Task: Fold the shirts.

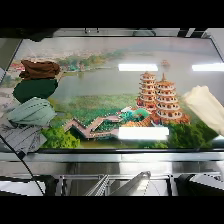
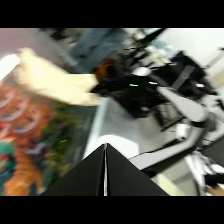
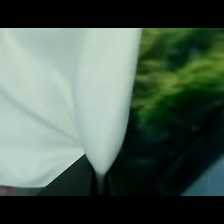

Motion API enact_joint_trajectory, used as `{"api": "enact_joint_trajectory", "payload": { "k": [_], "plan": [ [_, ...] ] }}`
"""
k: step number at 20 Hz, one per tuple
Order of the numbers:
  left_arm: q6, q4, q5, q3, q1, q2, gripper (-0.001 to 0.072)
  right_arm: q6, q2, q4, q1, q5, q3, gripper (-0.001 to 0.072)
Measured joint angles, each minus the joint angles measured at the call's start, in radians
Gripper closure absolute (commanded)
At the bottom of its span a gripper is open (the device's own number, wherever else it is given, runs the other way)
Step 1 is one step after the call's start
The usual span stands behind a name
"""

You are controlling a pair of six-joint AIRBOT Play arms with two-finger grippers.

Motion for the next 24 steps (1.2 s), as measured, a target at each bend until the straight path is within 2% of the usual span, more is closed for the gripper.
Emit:
{"api": "enact_joint_trajectory", "payload": {
  "k": [6, 7, 8, 9, 10, 14, 17, 18, 19, 24],
  "plan": [
    [-0.046, 0.448, 0.071, -0.001, -0.089, 0.000, 0.0690, -0.037, 0.104, -0.090, -0.277, -0.115, -0.171, 0.0687],
    [-0.050, 0.506, 0.077, -0.001, -0.105, 0.000, 0.0689, -0.046, 0.112, -0.095, -0.302, -0.125, -0.182, 0.0608],
    [-0.053, 0.549, 0.078, -0.001, -0.115, 0.000, 0.0689, -0.053, 0.117, -0.095, -0.319, -0.130, -0.188, 0.0301],
    [-0.057, 0.582, 0.082, -0.001, -0.123, 0.000, 0.0689, -0.059, 0.120, -0.097, -0.330, -0.133, -0.193, 0.0040],
    [-0.060, 0.608, 0.083, -0.001, -0.129, 0.000, 0.0689, -0.063, 0.124, -0.099, -0.339, -0.134, -0.197, 0.0031],
    [-0.068, 0.661, 0.071, -0.003, -0.126, 0.002, 0.0689, -0.064, 0.150, -0.099, -0.353, -0.084, -0.172, 0.0063],
    [-0.060, 0.662, 0.103, -0.089, -0.105, 0.047, 0.0689, -0.064, 0.195, -0.045, -0.309, -0.023, -0.093, 0.0437],
    [-0.049, 0.665, 0.135, -0.149, -0.097, 0.078, 0.0688, -0.065, 0.212, -0.001, -0.269, -0.012, -0.062, 0.0615],
    [-0.039, 0.669, 0.174, -0.223, -0.086, 0.115, 0.0688, -0.068, 0.224, 0.046, -0.216, -0.009, -0.035, 0.0695],
    [-0.001, 0.680, 0.352, -0.636, -0.010, 0.338, 0.0688, -0.075, 0.253, 0.214, 0.224, 0.013, 0.060, 0.0698]
  ]
}}
